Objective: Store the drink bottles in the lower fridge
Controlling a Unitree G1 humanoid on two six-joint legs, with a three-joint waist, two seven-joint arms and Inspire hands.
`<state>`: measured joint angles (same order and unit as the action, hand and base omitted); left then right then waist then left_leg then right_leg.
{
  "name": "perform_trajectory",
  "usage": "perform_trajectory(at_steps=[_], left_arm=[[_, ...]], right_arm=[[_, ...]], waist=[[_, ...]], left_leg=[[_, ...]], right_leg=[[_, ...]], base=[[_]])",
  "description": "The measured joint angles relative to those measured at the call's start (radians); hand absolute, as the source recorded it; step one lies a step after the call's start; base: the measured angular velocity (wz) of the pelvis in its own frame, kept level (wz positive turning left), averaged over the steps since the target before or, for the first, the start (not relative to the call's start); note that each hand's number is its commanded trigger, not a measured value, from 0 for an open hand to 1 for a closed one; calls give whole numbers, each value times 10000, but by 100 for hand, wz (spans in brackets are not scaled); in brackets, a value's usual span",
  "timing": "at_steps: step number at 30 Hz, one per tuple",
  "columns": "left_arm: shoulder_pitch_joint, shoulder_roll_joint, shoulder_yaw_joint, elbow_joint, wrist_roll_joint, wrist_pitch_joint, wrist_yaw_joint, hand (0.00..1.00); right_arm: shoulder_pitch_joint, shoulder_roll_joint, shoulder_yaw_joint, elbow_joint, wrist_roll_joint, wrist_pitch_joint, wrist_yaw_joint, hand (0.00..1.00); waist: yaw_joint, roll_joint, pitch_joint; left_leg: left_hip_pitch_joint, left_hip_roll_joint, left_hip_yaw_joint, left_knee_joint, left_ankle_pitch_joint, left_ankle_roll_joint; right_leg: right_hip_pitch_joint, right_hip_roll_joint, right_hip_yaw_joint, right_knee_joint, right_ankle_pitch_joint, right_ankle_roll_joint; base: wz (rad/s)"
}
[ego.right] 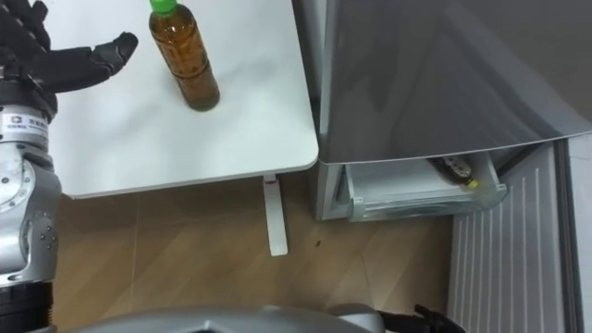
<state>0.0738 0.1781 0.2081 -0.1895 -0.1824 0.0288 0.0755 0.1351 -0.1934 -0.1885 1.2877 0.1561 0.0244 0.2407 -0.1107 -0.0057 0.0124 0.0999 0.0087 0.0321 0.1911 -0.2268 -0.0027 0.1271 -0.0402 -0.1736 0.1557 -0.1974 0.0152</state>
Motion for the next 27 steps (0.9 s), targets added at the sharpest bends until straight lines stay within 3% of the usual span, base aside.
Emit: perform_trajectory(at_steps=[5,9,13,25,27], left_arm=[[-21,-7,-304,315,-19,104,-193,0],[-204,-7,-619,623,-142,213,-426,0],[-282,-8,-917,760,-687,531,-481,0],[-284,-37,-1154,1784,-915,576,-660,0],[-285,-37,-1148,1789,-940,576,-663,0]], right_arm=[[-8,-9,19,8,-101,8,-95,0],[-79,-45,120,-21,-84,246,-213,0],[-173,-42,346,-54,-81,415,-459,0],[-168,40,592,60,-180,646,-753,0],[-195,38,583,67,-551,677,-766,0]], waist=[[-38,4,1],[-20,2,-2],[-30,-10,-9],[-165,-14,-8],[-226,-1,-9]], left_leg=[[-17,1,1,0,0,0],[-81,2,66,-1,0,0],[-28,4,131,-9,0,0],[55,23,279,0,0,1],[52,55,468,-18,0,1]], right_leg=[[-10,10,32,-7,-1,2],[-7,10,62,-8,-2,3],[29,12,87,-14,-1,3],[77,4,78,33,0,1],[23,9,116,135,-1,2]], base=[[0],[0],[-1],[0],[-12]])
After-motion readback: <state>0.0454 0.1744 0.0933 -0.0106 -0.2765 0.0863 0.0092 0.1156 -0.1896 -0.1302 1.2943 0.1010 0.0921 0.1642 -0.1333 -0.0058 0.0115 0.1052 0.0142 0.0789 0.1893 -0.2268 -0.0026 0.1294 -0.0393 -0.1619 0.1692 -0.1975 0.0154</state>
